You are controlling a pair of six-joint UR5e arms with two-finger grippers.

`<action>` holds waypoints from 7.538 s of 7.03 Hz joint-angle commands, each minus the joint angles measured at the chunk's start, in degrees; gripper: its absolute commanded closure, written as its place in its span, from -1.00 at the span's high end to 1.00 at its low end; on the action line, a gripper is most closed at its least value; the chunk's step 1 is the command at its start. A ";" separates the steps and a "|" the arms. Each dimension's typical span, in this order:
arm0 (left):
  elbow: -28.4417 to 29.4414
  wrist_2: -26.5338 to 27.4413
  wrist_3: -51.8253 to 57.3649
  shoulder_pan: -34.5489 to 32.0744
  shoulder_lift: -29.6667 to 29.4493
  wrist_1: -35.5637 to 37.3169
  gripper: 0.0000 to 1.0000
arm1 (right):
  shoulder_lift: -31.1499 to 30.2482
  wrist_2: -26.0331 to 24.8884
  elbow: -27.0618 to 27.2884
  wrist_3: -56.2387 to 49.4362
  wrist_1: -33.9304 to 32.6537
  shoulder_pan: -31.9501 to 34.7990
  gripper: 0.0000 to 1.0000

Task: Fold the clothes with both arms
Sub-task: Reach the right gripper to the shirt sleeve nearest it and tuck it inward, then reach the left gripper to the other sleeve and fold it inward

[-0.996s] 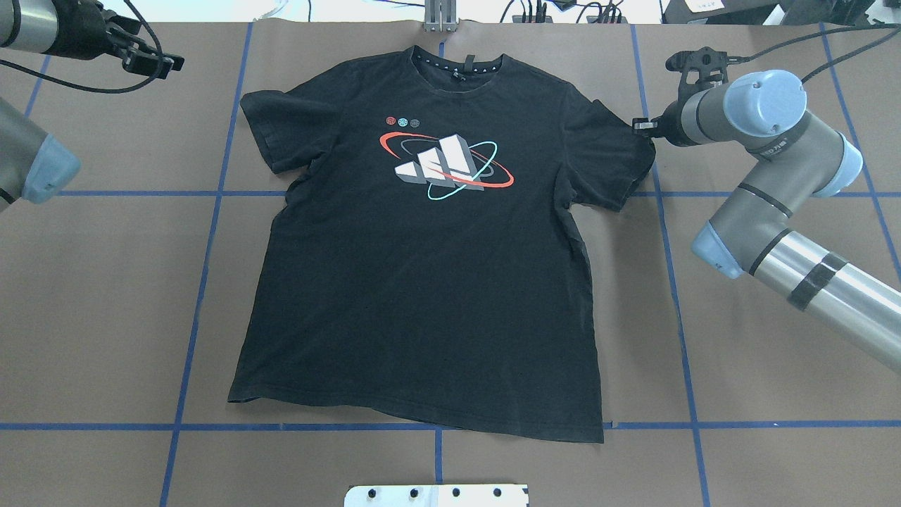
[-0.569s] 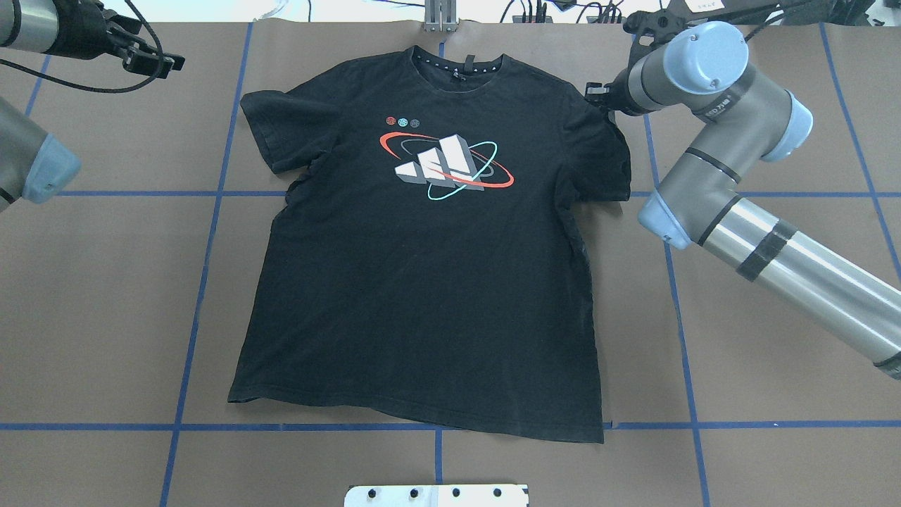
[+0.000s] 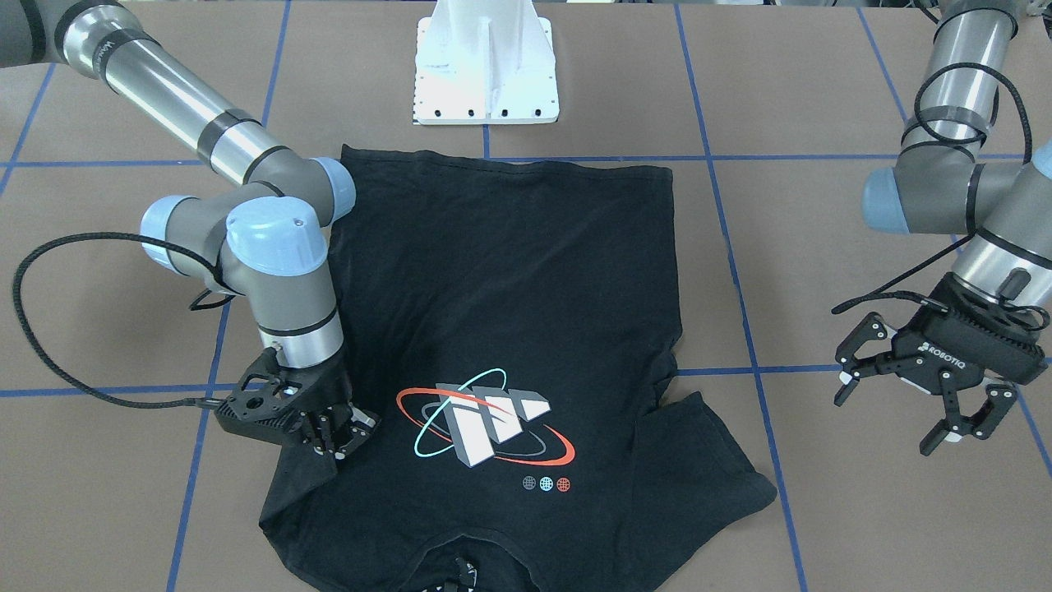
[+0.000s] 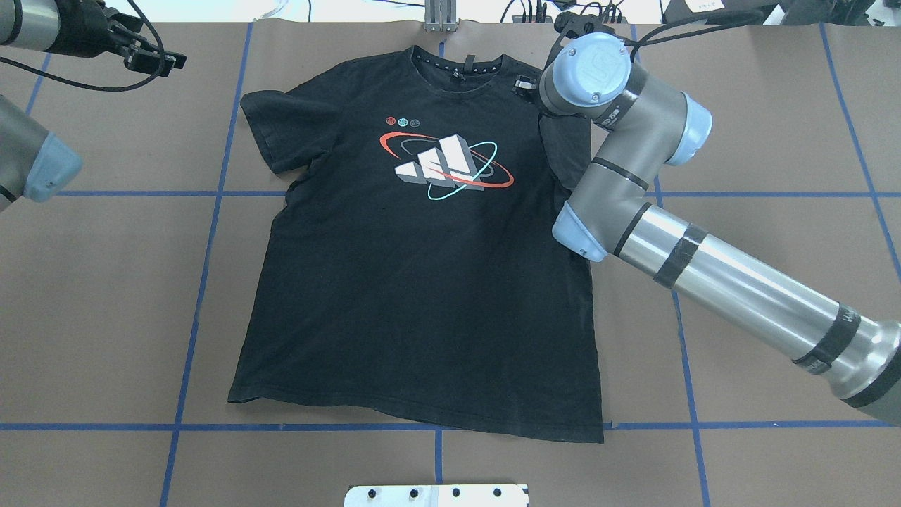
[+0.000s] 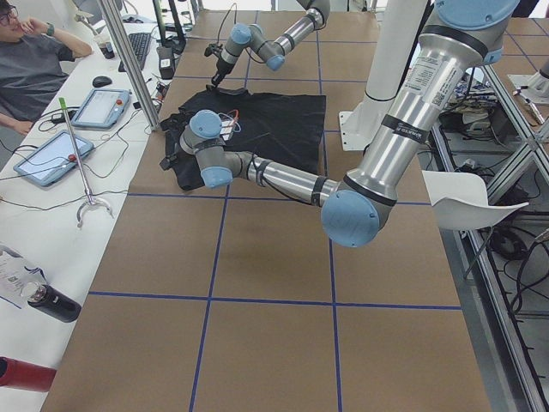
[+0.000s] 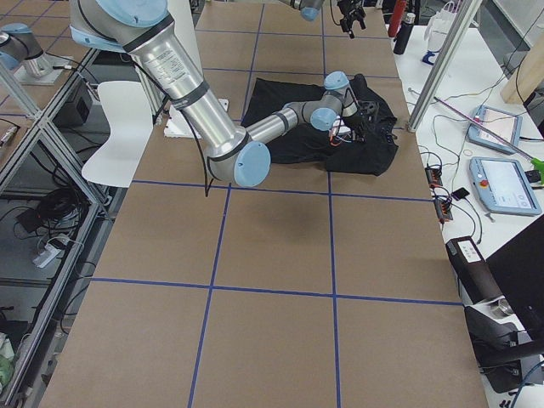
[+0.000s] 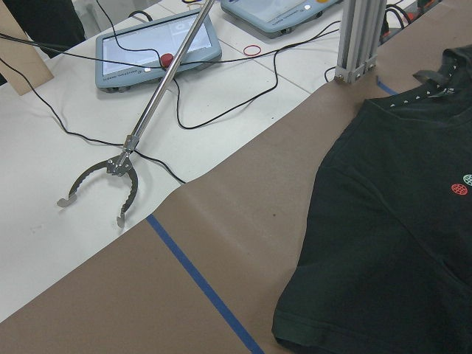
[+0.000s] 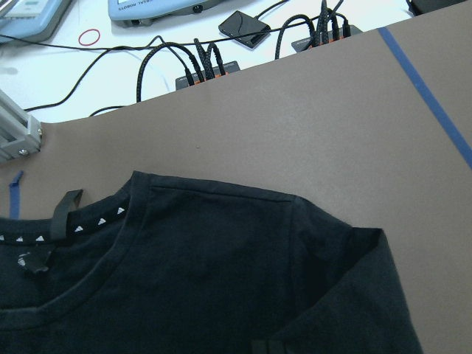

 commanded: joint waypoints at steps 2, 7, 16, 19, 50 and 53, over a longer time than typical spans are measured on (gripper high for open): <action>0.00 0.09 0.00 -0.08 -0.02 0.00 1.00 | 3.04 -4.13 -4.08 1.54 -0.17 -3.25 -1.00; 0.17 0.00 -2.26 0.01 0.07 0.00 1.00 | 2.86 -0.40 -3.21 -2.82 -1.21 -2.75 1.00; 18.06 18.43 -24.61 8.27 -13.18 -3.05 1.00 | -31.73 33.03 23.15 -53.26 -9.48 26.16 1.00; 24.67 23.10 -24.78 10.90 -16.27 -4.92 1.00 | -36.86 35.24 25.45 -59.54 -9.48 29.43 1.00; 13.05 30.33 -49.16 25.24 -24.76 22.64 1.00 | -36.08 35.15 25.71 -58.40 -9.57 29.08 1.00; -12.56 24.31 -38.42 24.36 -8.87 22.32 1.00 | -36.60 34.89 32.36 -45.80 -9.39 24.97 1.00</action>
